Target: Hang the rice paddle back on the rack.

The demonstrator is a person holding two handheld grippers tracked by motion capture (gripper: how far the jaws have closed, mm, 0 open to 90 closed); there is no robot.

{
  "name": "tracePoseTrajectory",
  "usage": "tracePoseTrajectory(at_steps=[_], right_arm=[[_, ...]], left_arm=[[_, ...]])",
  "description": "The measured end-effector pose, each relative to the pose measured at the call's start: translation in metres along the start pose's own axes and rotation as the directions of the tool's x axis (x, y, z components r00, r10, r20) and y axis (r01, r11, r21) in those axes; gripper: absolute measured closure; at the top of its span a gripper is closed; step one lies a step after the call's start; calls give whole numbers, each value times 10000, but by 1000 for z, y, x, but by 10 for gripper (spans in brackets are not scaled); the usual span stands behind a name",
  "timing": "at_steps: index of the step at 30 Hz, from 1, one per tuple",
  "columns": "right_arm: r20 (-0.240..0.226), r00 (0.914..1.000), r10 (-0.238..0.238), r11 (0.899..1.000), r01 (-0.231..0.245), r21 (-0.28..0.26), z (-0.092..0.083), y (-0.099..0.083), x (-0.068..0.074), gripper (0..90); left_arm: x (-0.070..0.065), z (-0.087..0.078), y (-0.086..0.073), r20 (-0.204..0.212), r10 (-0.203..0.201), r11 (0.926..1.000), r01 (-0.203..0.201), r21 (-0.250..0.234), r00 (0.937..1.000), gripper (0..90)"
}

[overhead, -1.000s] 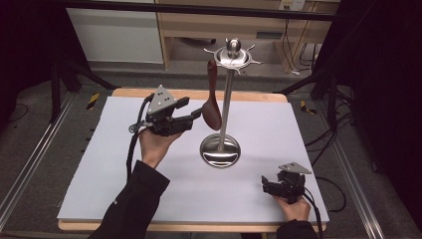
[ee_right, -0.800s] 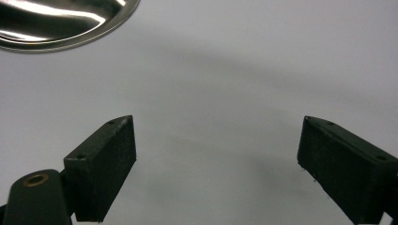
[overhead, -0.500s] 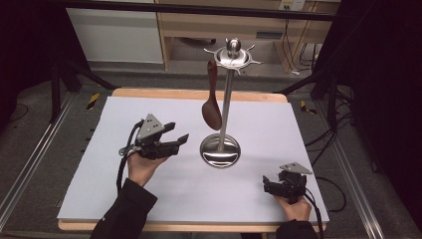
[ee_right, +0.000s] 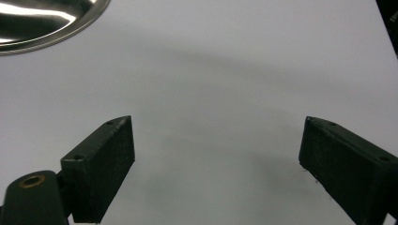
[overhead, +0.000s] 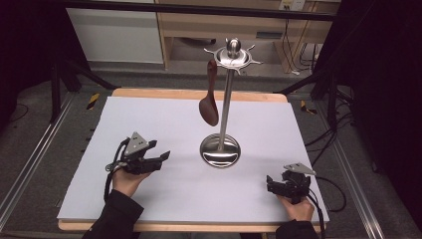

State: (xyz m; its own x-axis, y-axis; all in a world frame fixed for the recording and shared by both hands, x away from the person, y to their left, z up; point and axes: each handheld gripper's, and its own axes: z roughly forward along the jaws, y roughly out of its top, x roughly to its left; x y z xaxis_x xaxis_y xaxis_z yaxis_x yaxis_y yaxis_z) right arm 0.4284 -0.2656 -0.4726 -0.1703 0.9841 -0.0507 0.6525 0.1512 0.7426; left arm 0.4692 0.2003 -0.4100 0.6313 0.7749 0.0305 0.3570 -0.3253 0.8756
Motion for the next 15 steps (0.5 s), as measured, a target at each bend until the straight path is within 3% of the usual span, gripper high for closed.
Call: tracePoseTrajectory(at_steps=[1, 5, 6, 7, 8, 11, 13, 14, 15], right_arm=[[41, 10000, 24, 10000, -23, -12, 0, 0, -1, 105], [175, 9998, 85, 10000, -85, 18, 1, -1, -4, 102], [204, 9997, 148, 9999, -149, 55, 1, -1, -5, 102], [204, 9997, 148, 9999, -149, 55, 1, -1, -5, 102], [275, 9994, 218, 9997, -221, 135, 2, -2, -5, 102], [346, 9992, 197, 9995, -205, 241, 3, -3, -7, 103], [399, 9989, 235, 9993, -246, 271, 3, -3, -8, 103], [350, 9991, 243, 9993, -253, 288, 4, -3, -8, 103], [350, 9991, 243, 9993, -253, 288, 4, -3, -8, 103]], left_arm=[[5, -2, -11, -162, -105, 9997, 108, 218, 9998, 353], [13, -6, -25, -345, -342, 9987, 355, 357, 9988, 346], [20, -11, -37, -528, -588, 9972, 611, 436, 9969, 343], [20, -11, -37, -528, -588, 9972, 611, 436, 9969, 342], [26, -15, -47, -694, -822, 9950, 858, 505, 9942, 338], [34, -21, -61, -1000, -1040, 9925, 1097, 534, 9895, 333], [36, -23, -63, -1027, -1072, 9915, 1140, 627, 9889, 339], [41, -28, -67, -1018, -1435, 9878, 1487, 459, 9844, 342], [41, -28, -67, -1018, -1435, 9878, 1487, 459, 9844, 341]])
